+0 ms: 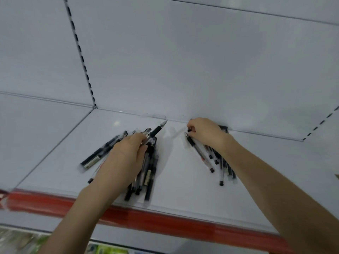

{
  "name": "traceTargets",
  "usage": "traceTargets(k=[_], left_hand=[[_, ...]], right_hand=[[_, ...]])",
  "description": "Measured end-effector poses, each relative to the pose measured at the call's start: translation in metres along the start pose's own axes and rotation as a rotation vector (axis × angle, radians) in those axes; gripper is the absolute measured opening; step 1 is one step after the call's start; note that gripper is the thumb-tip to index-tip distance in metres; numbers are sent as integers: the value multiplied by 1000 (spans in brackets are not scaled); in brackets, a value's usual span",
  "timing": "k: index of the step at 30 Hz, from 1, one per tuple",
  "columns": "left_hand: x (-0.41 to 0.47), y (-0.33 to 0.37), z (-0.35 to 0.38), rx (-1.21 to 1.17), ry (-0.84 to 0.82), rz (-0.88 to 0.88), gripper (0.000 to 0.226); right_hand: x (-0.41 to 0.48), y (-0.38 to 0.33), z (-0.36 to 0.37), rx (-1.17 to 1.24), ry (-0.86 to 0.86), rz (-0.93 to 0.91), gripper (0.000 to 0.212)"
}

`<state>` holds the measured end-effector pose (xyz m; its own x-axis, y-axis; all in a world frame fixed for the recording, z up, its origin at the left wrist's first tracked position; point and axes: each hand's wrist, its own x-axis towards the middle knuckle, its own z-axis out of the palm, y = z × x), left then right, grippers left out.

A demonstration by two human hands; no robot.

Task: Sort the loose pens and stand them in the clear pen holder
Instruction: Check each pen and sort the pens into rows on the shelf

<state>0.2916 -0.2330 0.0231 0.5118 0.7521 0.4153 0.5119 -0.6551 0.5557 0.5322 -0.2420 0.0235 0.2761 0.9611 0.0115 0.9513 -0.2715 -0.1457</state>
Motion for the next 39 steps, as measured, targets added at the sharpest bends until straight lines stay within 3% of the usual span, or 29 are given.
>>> traceTargets(k=[14,16,19,23,31,39], left_hand=[[-3,1,-1,-117,26,-20,11],[-4,2,-2,-133,26,-30,10],[-5,3,-4,-162,29,-46,10],[-7,8,-7,-224,56,-48,12],[-9,19,-7,-233,61,40,14],[-12,26,-8,-277,37,87,19]], right_hand=[[11,-10,0,-49,65,113,18],[7,-10,-1,87,69,122,20],[-6,-13,-14,494,123,153,19],[-34,-20,-40,833,77,34,6],[-75,-23,-68,798,48,-171,21],[-82,-22,-67,815,80,-112,16]])
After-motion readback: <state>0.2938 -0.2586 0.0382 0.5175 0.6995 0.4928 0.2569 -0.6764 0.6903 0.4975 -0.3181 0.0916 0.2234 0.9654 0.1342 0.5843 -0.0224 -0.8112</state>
